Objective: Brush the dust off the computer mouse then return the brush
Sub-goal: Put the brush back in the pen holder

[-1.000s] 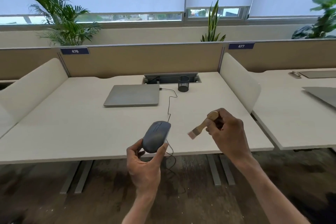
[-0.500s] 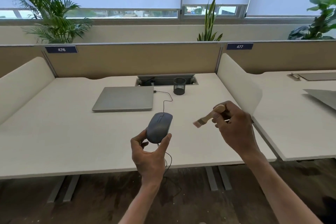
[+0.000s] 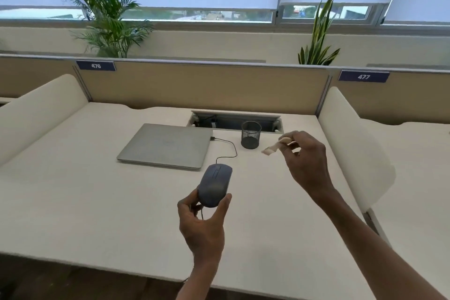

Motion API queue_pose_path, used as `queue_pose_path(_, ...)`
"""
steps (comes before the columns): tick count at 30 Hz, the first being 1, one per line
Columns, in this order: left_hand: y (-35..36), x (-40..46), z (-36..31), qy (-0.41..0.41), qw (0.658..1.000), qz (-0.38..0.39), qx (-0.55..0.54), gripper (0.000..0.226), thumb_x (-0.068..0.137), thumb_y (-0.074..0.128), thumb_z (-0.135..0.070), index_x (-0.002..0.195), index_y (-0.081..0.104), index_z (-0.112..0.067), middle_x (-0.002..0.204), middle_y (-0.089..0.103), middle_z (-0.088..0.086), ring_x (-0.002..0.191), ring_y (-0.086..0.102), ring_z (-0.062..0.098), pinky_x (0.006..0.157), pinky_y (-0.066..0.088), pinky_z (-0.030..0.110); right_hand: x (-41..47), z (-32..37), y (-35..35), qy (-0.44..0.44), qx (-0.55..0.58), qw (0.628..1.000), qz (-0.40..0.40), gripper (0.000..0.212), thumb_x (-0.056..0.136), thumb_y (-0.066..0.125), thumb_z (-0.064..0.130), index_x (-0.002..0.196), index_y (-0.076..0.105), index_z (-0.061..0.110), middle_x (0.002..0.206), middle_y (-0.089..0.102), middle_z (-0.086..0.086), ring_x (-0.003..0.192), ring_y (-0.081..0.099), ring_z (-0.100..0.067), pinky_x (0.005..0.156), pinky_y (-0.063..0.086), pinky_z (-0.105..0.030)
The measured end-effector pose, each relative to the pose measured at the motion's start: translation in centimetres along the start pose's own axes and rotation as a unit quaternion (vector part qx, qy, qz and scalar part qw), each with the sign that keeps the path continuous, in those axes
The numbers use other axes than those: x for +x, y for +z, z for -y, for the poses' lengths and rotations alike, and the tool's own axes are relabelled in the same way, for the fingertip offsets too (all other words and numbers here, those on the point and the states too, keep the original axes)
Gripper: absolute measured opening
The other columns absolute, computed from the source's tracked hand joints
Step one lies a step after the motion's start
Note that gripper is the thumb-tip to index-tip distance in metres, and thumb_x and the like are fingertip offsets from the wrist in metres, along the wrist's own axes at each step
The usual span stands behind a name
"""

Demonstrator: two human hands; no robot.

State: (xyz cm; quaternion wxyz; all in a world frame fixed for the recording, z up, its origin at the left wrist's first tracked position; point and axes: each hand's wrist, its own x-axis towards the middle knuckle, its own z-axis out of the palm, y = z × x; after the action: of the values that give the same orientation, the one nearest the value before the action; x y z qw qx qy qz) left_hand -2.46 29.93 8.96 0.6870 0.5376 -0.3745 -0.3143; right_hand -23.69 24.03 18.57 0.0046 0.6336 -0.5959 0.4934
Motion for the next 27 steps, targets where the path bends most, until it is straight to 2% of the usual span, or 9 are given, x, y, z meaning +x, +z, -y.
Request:
queue_pose_path(4,3.5,0.7,1.3,-0.001,1.0,-0.013,0.01,0.06,0.057,0.096,-0.026,0.103,0.06,-0.042,0.105,0.07,-0.01,0.099,0.069,0.012,0.086,0.054,0.023,4.3,-4.2,2.5,-0.014,0.019,1.0,-0.007,0.006,0.086,0.074,0.003,0.088,0.074,0.008,0.085,0.074,-0.003,0.07,0.064,-0.015,0.07,0.052,-0.017)
queue_pose_path(5,4.3,0.8,1.6,-0.002,1.0,-0.016,0.014,0.06,0.058,0.096,-0.023,0.103,0.061,-0.04,0.103,0.07,-0.012,0.098,0.07,0.011,0.087,0.055,0.021,5.2,-5.2,3.2,-0.017,0.02,1.0,-0.009,0.006,0.086,0.074,0.002,0.086,0.074,0.009,0.083,0.075,-0.002,0.069,0.064,-0.015,0.07,0.052,-0.018)
queue_pose_path(8,6.5,1.1,2.6,-0.01,0.999,-0.022,0.027,0.061,0.058,0.097,-0.017,0.102,0.061,-0.038,0.1,0.071,-0.016,0.096,0.07,0.01,0.084,0.054,0.014,8.0,-7.9,5.5,-0.015,0.021,1.0,0.001,0.007,0.087,0.071,0.002,0.083,0.072,0.007,0.081,0.075,0.0,0.069,0.065,-0.021,0.071,0.056,-0.037)
queue_pose_path(10,7.9,1.2,3.1,-0.02,0.999,-0.028,0.031,0.061,0.058,0.097,-0.017,0.104,0.062,-0.035,0.102,0.071,-0.018,0.098,0.07,0.01,0.084,0.053,0.013,9.8,-9.7,7.0,-0.004,0.018,1.0,0.014,0.008,0.088,0.067,0.001,0.083,0.069,0.006,0.078,0.074,-0.002,0.069,0.065,-0.028,0.071,0.054,-0.044)
queue_pose_path(13,9.6,1.3,3.9,-0.045,0.998,-0.04,0.029,0.062,0.057,0.097,-0.014,0.106,0.063,-0.03,0.103,0.072,-0.017,0.102,0.07,0.011,0.089,0.054,0.023,12.3,-11.8,9.2,0.01,0.013,0.999,0.036,0.01,0.093,0.059,0.0,0.088,0.066,0.006,0.074,0.071,-0.008,0.071,0.064,-0.035,0.074,0.054,-0.047)
queue_pose_path(16,10.7,1.3,4.8,-0.064,0.996,-0.046,0.029,0.063,0.057,0.097,-0.012,0.106,0.063,-0.03,0.103,0.073,-0.012,0.104,0.07,0.01,0.092,0.053,0.031,14.2,-13.5,11.4,0.001,-0.011,0.999,0.044,0.014,0.093,0.054,-0.001,0.098,0.065,0.006,0.075,0.068,-0.013,0.07,0.06,-0.035,0.067,0.05,-0.044)
queue_pose_path(21,12.0,1.3,5.8,-0.078,0.995,-0.053,0.012,0.065,0.049,0.094,-0.023,0.106,0.064,-0.029,0.108,0.073,-0.007,0.104,0.071,0.013,0.09,0.054,0.031,16.7,-16.2,15.2,0.006,-0.058,0.996,0.074,0.028,0.093,0.051,0.0,0.116,0.065,0.01,0.085,0.067,-0.017,0.091,0.056,-0.035,0.07,0.047,-0.043)
queue_pose_path(24,12.3,1.8,6.7,-0.078,0.995,-0.054,0.009,0.067,0.046,0.094,-0.024,0.106,0.064,-0.028,0.107,0.074,-0.006,0.103,0.071,0.013,0.087,0.057,0.024,17.5,-17.8,17.3,0.023,-0.08,0.992,0.1,0.034,0.093,0.052,0.002,0.122,0.067,0.013,0.088,0.067,-0.019,0.102,0.054,-0.035,0.078,0.048,-0.043)
queue_pose_path(27,12.6,2.4,7.5,-0.075,0.996,-0.049,0.009,0.07,0.045,0.099,-0.021,0.106,0.064,-0.026,0.107,0.074,-0.013,0.1,0.071,0.011,0.084,0.056,0.016,17.8,-19.2,19.3,0.028,-0.108,0.985,0.133,0.035,0.095,0.05,0.003,0.124,0.068,0.013,0.092,0.069,-0.021,0.105,0.053,-0.036,0.081,0.04,-0.039)
